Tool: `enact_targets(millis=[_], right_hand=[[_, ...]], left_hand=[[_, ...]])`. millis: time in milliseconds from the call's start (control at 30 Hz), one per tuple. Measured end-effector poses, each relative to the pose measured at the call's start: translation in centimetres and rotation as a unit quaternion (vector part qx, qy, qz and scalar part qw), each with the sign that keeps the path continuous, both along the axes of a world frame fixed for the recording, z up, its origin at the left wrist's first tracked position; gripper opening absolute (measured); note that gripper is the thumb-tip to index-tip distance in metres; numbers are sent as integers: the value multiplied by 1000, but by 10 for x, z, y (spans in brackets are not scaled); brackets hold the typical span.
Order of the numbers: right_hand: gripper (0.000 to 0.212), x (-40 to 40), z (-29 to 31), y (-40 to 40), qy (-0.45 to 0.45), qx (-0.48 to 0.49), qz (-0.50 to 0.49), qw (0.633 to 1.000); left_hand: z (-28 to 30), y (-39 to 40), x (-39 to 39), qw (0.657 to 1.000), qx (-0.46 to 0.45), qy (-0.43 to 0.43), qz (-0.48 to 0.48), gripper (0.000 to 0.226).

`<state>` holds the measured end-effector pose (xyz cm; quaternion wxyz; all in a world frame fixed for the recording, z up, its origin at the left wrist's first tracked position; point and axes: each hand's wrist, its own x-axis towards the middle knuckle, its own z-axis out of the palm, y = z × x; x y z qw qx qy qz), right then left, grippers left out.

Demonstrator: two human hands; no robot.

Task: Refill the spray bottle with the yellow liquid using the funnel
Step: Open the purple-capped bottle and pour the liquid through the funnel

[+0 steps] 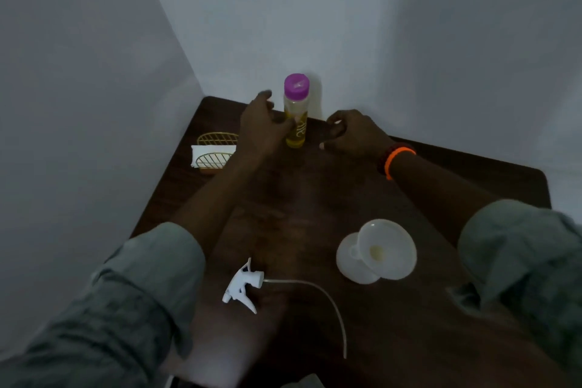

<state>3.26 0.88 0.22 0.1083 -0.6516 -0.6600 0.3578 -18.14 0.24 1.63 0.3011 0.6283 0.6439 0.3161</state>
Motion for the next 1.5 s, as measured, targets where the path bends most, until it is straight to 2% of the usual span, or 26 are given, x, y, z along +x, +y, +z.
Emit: enact_targets(millis=[133, 267, 400, 533, 733, 867, 1067, 1233, 1500], right_hand=[[82, -23, -12, 25, 9, 8, 41, 999], [57, -41, -19, 39, 86, 54, 51, 993], [42, -47, -19, 39, 97, 73, 46, 992], [47, -40, -2, 22, 121, 89, 46, 988], [52, -29, 45, -16, 200, 125, 53, 970], [53, -25, 73, -42, 193, 155, 47, 968], [50, -23, 92, -78, 173, 199, 15, 965], [49, -25, 96, -99, 160, 214, -5, 964], [36, -32, 97, -120, 125, 228, -32, 965]], left_hand=[[-3, 24, 3, 999, 36, -22, -29, 83], [-6, 33, 12, 993, 94, -41, -55, 65], [-7, 31, 12, 991, 108, -39, -62, 56], [5, 19, 10, 989, 111, -47, -82, 56], [55, -4, 5, 977, 132, -63, -156, 60], [92, -24, 9, 968, 148, -65, -191, 66], [119, -54, 19, 958, 182, -79, -208, 53], [121, -78, 25, 958, 212, -79, -175, 52], [118, -108, 33, 964, 221, -72, -129, 49]])
